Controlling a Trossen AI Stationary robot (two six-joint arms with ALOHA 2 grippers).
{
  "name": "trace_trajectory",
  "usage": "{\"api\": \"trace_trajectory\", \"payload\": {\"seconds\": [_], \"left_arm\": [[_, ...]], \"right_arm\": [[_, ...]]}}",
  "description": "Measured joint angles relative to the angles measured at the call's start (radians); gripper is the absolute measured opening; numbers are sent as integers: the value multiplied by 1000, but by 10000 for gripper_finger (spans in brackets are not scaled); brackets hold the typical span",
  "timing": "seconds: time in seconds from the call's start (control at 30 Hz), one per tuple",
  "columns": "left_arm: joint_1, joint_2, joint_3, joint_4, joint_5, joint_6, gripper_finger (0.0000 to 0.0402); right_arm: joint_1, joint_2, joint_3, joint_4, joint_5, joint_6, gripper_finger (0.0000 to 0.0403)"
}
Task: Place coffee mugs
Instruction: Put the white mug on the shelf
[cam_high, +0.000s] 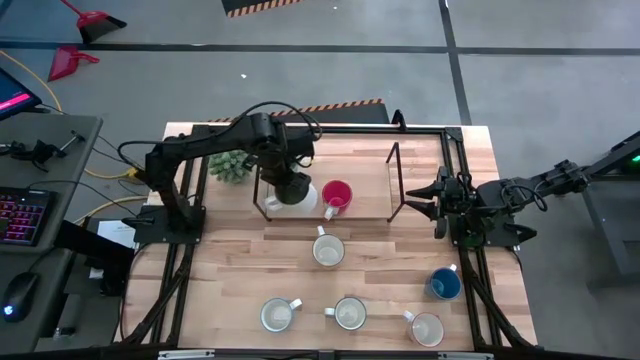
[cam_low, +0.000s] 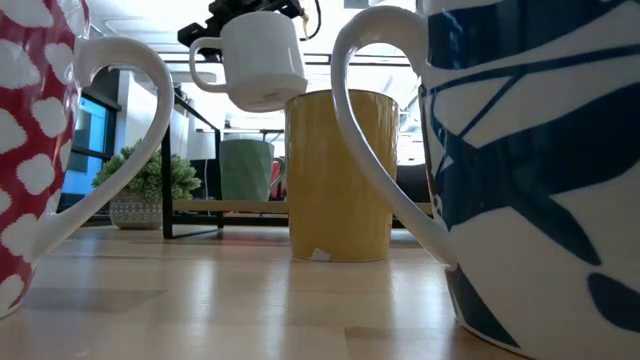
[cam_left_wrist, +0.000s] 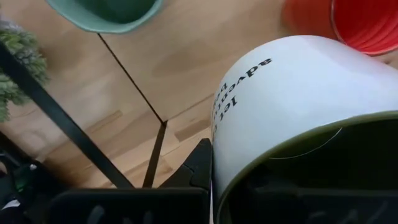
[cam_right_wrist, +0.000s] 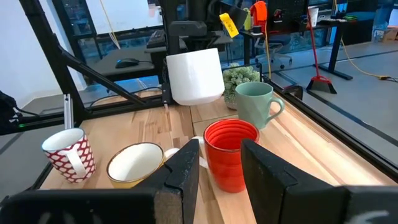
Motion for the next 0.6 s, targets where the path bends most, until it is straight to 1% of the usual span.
{"api": "trace_trajectory", "payload": {"seconds": [0.27,0.53,0.6], "left_arm": [[-10,0,-1,1,-55,-96,7],[-65,0,-6,1,-74,-199,7],[-82,5,-6,1,-100,-246,7]], "right_arm": [[0,0,0,-1,-34,-5,103],[0,0,0,-12,-71,-5,103],[0,0,0,-12,-78,-7,103]]}}
